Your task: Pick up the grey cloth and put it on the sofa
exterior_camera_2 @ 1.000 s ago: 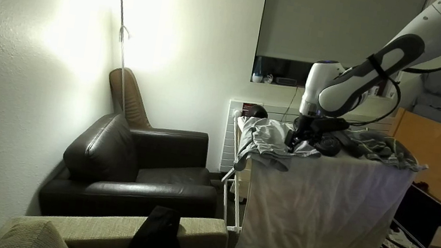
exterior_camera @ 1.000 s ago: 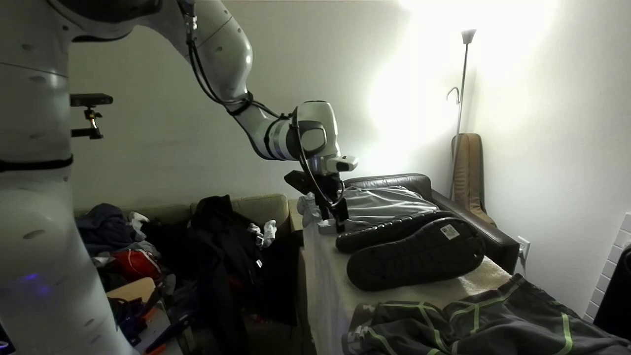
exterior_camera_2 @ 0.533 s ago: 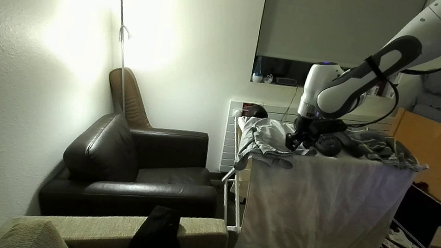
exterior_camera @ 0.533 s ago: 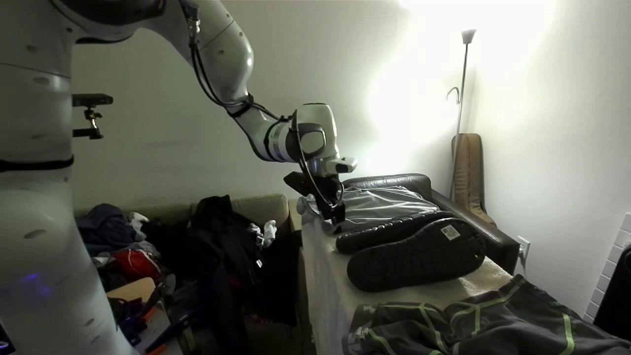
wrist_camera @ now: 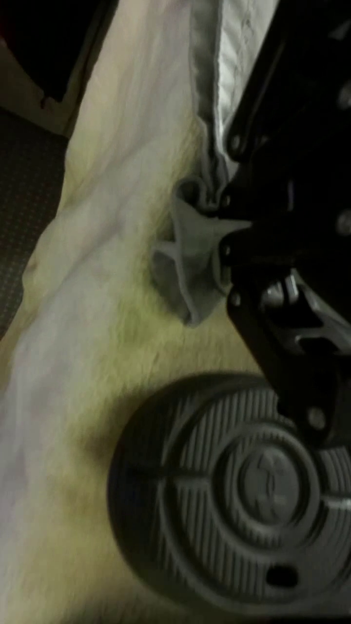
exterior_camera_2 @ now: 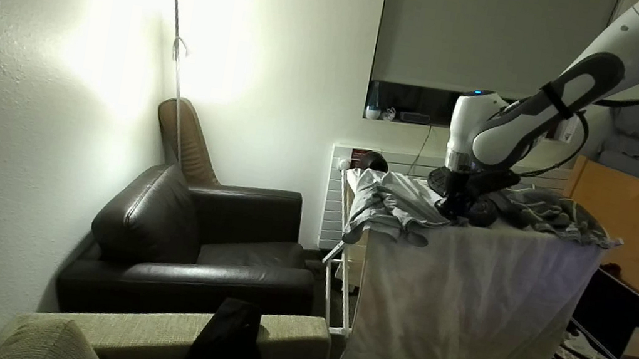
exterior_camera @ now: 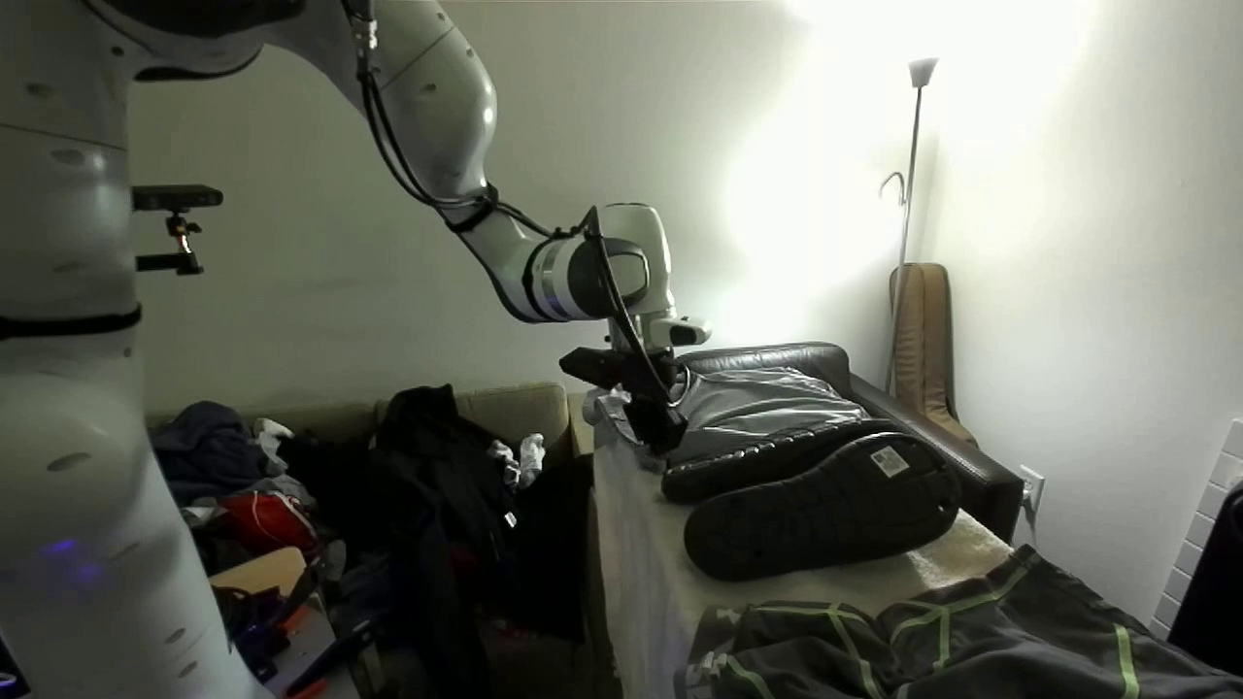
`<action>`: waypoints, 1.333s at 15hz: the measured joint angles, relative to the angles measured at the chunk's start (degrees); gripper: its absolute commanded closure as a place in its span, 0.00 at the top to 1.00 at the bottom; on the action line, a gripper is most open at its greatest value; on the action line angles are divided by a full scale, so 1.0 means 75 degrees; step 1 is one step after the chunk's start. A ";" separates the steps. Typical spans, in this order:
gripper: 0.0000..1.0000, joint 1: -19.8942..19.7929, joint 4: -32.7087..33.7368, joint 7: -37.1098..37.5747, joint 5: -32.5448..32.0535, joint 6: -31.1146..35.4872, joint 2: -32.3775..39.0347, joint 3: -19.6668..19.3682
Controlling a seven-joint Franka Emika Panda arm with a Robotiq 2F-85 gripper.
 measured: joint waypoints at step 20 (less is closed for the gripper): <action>0.06 0.0454 0.0236 -0.2313 -0.0355 -0.3008 -0.3270 0.1119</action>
